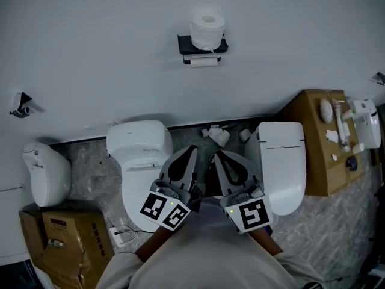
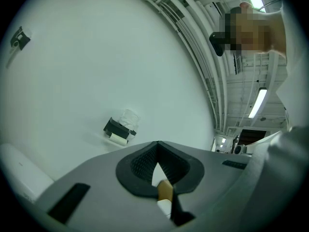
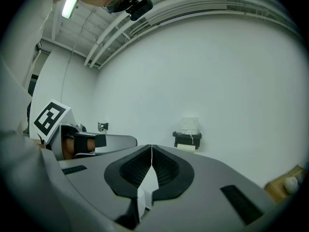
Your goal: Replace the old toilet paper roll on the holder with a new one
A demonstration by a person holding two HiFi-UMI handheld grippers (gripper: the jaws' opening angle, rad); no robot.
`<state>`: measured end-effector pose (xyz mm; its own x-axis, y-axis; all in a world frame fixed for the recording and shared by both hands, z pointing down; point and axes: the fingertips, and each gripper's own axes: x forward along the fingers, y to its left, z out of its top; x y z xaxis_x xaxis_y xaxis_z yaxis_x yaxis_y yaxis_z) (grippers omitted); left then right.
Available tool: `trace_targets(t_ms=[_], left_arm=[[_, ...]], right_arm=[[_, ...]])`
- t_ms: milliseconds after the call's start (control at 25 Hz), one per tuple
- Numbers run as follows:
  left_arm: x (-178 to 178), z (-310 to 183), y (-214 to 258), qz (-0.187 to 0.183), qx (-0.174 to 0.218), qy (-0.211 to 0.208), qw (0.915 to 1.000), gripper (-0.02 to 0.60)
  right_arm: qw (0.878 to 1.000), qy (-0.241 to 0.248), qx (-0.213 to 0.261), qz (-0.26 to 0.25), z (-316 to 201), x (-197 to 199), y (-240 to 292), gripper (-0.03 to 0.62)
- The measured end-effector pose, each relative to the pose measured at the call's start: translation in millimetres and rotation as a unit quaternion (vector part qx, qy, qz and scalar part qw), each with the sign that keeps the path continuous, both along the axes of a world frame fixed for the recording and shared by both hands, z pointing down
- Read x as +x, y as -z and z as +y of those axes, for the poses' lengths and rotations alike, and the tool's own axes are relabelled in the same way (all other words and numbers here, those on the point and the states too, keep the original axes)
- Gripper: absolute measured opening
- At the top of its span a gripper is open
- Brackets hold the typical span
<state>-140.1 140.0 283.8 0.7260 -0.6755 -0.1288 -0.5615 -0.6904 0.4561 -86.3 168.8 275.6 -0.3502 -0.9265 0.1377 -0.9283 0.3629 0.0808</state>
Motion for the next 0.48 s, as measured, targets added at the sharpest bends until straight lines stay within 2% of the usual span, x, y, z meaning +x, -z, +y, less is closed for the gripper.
trace_targets(t_ms=[240,480], left_arm=[[7,-22,-3,-0.002,-0.004,-0.003,1.0000,0.005],[13,-51,-3,-0.008,-0.005,0.000,1.0000,0.005]], right_arm=[[1.000,-0.008,0.021,-0.010,-24,12,0,0.018],[1.000,-0.007,0.019,-0.020,-55,20,0,0.018]])
